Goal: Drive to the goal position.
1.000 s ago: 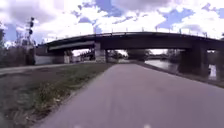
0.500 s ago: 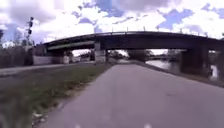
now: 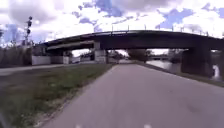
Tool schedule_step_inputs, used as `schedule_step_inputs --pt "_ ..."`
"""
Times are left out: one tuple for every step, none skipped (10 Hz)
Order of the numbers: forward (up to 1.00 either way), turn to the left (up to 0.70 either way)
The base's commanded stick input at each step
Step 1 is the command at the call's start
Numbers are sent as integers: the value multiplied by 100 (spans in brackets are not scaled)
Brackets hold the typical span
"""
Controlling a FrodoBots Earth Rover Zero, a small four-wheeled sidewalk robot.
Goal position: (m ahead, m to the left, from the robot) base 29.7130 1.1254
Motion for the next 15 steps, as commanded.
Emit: schedule_step_inputs --pt "100 0" --pt "100 0" --pt "100 0" --pt "100 0" --pt "100 0" --pt "100 0" --pt "100 0" --pt "100 0" --pt "100 0" --pt "100 0" --pt "100 0" --pt "100 0" --pt "100 0" --pt "100 0" --pt "100 0"
